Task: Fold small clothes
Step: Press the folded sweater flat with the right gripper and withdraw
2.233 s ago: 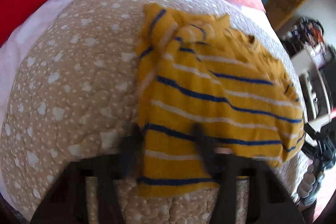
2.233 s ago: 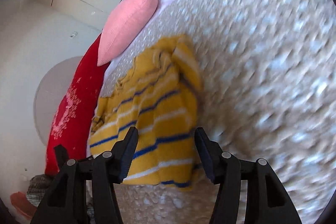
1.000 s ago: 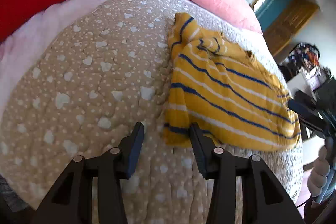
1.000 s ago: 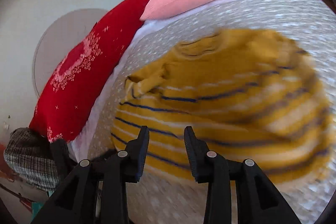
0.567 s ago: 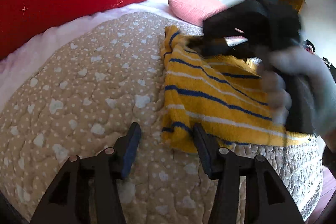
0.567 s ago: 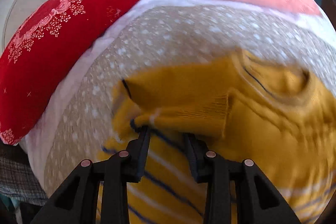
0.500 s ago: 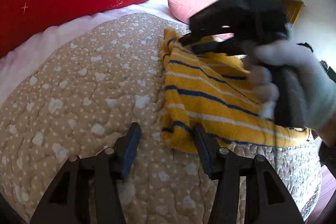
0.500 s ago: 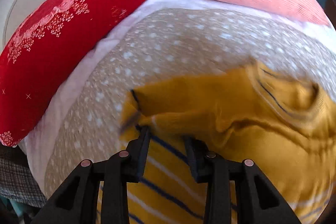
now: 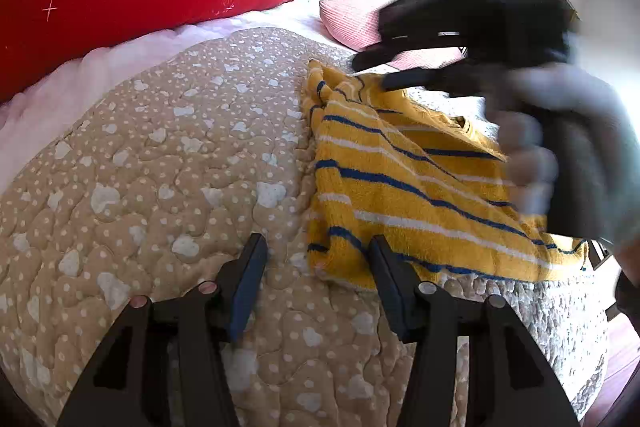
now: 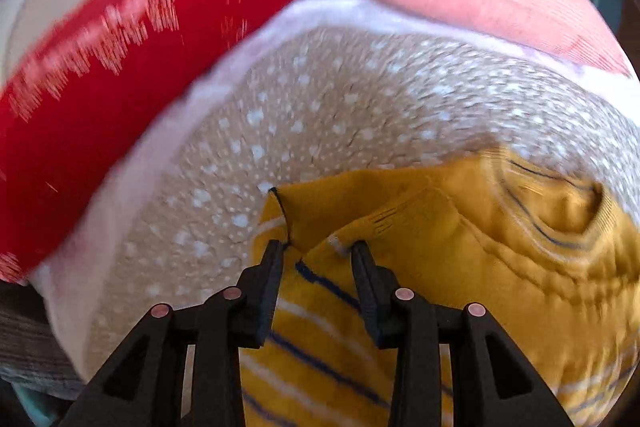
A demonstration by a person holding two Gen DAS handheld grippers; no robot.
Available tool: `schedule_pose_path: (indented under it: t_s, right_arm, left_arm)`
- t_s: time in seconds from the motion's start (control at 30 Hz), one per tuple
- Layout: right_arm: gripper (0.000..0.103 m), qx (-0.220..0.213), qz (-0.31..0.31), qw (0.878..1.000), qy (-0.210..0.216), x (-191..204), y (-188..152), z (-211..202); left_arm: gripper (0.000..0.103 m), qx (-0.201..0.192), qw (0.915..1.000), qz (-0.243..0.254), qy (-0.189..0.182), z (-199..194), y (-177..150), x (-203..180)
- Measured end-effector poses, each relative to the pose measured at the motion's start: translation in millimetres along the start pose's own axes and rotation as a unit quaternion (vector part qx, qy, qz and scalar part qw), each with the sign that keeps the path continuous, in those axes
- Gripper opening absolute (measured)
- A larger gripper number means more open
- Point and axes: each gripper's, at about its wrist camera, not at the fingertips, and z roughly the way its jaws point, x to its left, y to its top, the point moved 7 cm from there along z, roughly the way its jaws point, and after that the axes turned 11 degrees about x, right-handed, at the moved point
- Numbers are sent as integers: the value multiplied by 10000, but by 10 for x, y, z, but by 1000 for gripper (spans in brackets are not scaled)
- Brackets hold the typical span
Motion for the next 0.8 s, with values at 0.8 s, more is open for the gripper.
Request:
schedule_pose_path:
  t_s: [0.8]
  right_arm:
    - [43,-1371,2183,9654,384,-2427,-2082,-1650]
  left_arm:
    - [55,109,9931,557,1029,104,0,-192]
